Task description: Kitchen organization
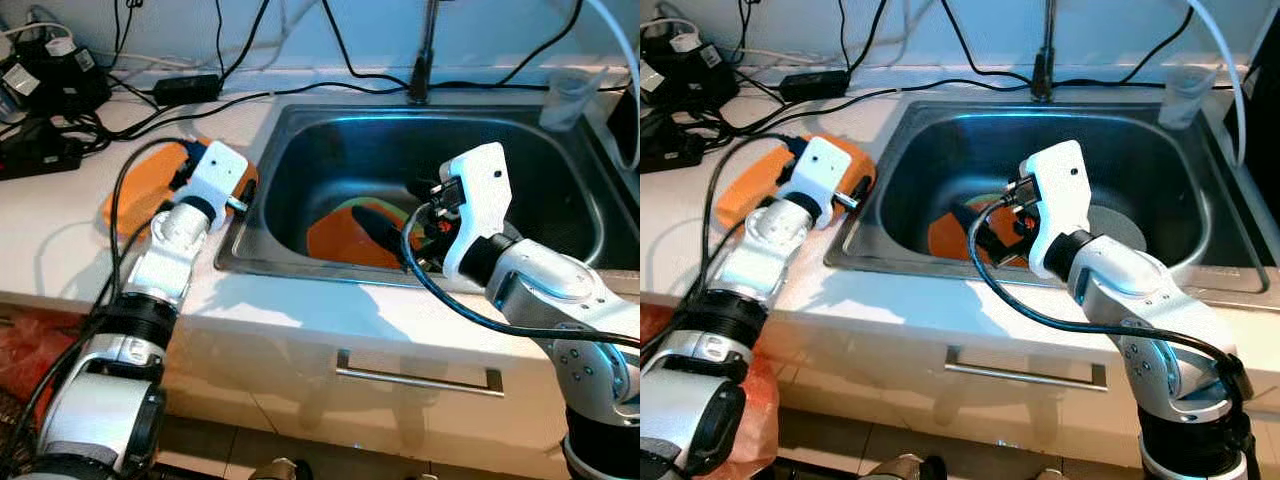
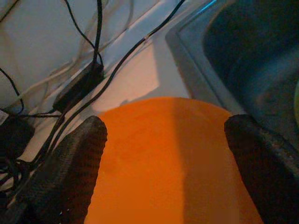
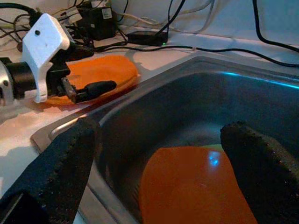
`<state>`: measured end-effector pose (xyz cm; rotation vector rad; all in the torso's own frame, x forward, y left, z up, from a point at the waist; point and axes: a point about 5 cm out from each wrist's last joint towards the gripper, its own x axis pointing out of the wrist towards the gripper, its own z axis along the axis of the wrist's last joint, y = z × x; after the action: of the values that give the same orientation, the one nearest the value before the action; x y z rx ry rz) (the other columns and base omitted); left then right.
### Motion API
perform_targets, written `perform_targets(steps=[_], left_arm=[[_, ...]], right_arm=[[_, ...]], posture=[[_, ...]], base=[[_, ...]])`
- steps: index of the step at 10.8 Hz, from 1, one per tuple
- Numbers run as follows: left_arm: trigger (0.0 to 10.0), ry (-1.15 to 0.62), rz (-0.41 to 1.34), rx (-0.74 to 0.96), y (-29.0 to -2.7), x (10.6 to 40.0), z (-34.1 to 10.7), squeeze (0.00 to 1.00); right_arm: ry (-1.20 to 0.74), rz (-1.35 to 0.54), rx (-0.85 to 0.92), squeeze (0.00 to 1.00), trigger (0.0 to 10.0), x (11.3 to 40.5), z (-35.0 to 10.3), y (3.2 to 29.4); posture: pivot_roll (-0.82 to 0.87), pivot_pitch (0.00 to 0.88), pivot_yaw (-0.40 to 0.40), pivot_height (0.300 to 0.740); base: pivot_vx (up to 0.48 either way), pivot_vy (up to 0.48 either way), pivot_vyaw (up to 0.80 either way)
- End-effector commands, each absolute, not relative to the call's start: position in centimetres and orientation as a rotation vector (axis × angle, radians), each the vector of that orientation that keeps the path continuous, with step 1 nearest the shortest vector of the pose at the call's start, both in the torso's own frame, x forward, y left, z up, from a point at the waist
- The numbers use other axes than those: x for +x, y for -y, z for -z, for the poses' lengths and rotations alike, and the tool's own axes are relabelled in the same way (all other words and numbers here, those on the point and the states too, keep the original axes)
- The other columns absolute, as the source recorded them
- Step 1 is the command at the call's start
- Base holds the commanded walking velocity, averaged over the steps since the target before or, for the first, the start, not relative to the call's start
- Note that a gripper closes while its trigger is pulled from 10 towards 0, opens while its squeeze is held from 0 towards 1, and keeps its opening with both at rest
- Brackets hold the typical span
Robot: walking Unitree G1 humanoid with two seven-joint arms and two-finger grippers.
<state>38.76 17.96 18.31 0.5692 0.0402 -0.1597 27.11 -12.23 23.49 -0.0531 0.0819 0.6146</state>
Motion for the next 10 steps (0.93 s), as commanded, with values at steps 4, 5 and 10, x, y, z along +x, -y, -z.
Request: perform_targets(steps=[4, 5, 10], left_arm=[[10.0, -0.055, 0.167, 0.581, -18.33, 38.61, -18.15, 0.00], [10.0, -0.055, 0.167, 0.581, -18.33, 38.61, -18.15, 0.00], [10.0, -0.055, 0.167, 0.581, -18.33, 38.61, -18.15, 0.00]], right_arm=[[-0.062, -0.650, -0.050, 0.00, 10.0, 26.91, -23.84, 11.74], [-0.062, -0.650, -0.050, 0.00, 10.0, 26.91, -23.84, 11.74], [-0.062, -0.650, -0.050, 0.00, 10.0, 26.91, -23.84, 11.74]], posture=[[-0.04, 0.073, 0.114, 0.740], [-0.04, 0.073, 0.114, 0.740], [-0.04, 0.073, 0.114, 0.740]], base=[[0.000, 0.000, 0.00], [0.000, 0.000, 0.00], [0.000, 0.000, 0.00]])
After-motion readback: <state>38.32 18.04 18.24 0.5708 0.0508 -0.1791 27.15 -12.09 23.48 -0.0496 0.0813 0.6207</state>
